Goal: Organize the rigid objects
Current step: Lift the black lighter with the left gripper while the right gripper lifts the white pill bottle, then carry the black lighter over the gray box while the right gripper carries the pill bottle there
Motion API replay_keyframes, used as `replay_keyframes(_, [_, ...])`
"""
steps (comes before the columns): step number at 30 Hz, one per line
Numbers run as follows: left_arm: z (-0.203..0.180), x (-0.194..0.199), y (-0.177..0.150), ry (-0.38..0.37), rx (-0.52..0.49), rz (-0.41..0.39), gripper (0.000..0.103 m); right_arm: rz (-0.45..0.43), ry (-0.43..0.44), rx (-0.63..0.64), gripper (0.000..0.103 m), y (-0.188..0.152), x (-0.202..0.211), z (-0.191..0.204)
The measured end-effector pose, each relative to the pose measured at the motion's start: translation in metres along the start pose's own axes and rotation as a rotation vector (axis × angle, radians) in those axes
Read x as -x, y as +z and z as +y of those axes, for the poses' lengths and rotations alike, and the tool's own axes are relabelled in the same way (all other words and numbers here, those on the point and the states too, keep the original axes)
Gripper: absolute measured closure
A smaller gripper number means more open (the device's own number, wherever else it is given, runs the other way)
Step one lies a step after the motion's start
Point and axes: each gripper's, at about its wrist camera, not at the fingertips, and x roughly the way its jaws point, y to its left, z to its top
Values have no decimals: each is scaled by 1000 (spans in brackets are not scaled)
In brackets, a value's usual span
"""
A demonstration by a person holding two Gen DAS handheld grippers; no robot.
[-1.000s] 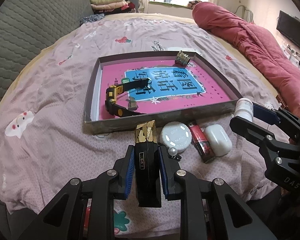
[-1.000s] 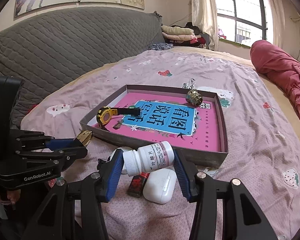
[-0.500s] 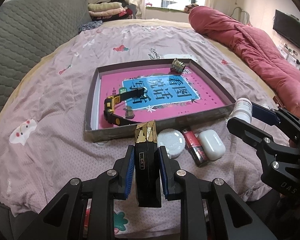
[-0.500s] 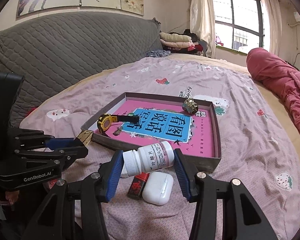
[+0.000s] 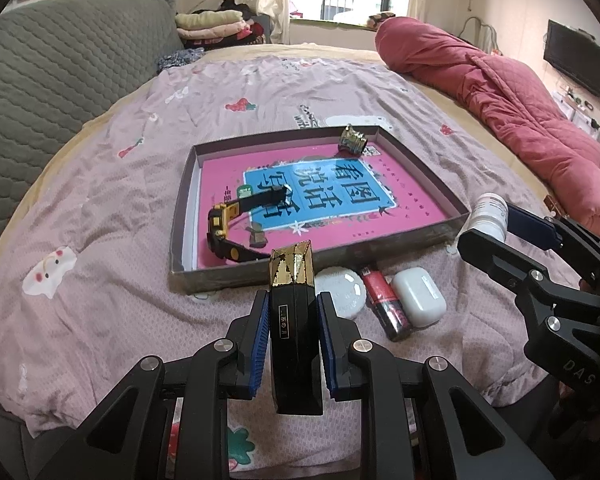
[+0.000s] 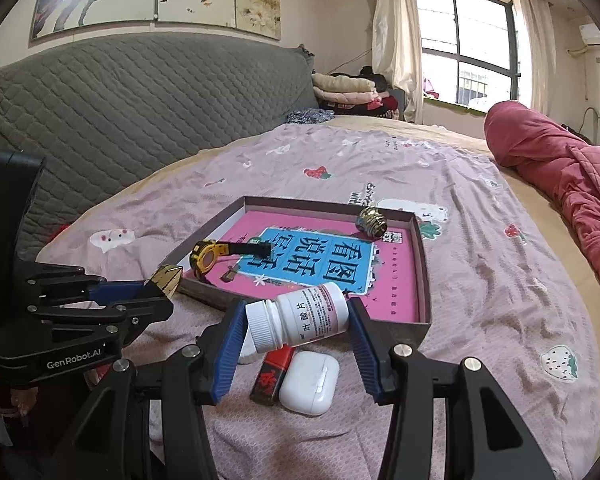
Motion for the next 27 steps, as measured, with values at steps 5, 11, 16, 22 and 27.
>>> replay_keyframes(5, [0,4,6,1,6,-19,80,-18,-13,-11,53,2,3,-4])
replay_keyframes(11, [-1,6,12,3,6,-32,79,-37,-22,-10,53,4,6,-5])
replay_keyframes(16, [0,7,18,10,9,-43,79,-52,-28,-9,53,5,9,-6])
replay_keyframes(22, [0,7,23,16,14,-54,79,-63,-38,-5,53,6,11,-5])
replay_keyframes(27, [-2,6,28,17,9,-63,79,-75,-49,-3,53,6,13,-5])
